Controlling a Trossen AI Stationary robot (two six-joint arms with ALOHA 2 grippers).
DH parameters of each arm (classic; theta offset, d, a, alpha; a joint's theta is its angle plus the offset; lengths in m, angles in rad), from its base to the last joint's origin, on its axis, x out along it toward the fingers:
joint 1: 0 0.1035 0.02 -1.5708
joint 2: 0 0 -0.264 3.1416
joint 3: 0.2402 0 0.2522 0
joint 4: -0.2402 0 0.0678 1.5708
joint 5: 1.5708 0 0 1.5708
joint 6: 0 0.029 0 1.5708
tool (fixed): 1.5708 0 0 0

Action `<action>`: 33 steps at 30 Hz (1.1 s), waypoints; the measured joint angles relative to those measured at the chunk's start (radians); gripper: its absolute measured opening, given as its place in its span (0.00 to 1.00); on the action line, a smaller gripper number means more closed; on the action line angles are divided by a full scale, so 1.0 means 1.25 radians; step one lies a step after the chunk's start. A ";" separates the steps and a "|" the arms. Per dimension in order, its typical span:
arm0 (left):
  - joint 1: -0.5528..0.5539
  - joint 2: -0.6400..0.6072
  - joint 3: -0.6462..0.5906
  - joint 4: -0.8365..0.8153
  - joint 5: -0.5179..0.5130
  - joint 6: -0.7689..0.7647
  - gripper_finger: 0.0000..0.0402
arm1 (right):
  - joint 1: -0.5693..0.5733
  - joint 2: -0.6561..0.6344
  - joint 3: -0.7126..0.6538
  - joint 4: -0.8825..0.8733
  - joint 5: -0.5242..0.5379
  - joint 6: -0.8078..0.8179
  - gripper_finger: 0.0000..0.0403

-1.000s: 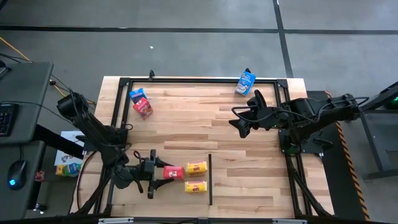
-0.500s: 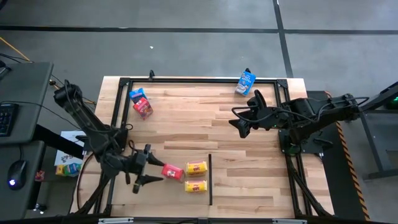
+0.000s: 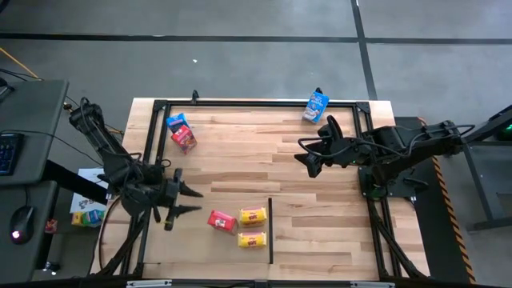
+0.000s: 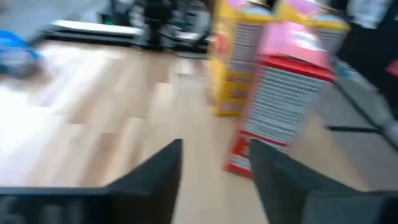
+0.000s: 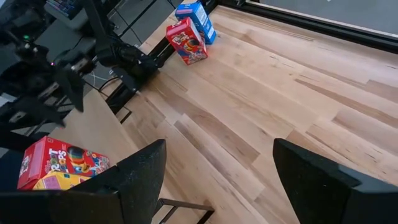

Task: Stack cereal on shelf
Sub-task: Put the right red cereal box on the shelf

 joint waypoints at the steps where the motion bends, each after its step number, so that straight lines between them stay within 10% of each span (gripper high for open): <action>1: 0.011 -0.001 0.000 -0.006 -0.016 0.005 0.33 | 0.000 0.000 0.000 0.000 0.000 -0.001 0.71; 6: 0.107 0.033 0.000 0.022 0.060 0.021 0.03 | 0.000 0.000 0.000 0.000 0.007 -0.002 0.71; 20: 0.271 0.169 0.001 0.219 0.419 0.124 0.00 | 0.000 0.000 0.000 0.000 0.008 0.002 0.71; 33: 0.269 0.160 0.001 0.199 0.518 0.075 0.00 | 0.000 0.000 0.000 0.000 0.008 -0.002 0.71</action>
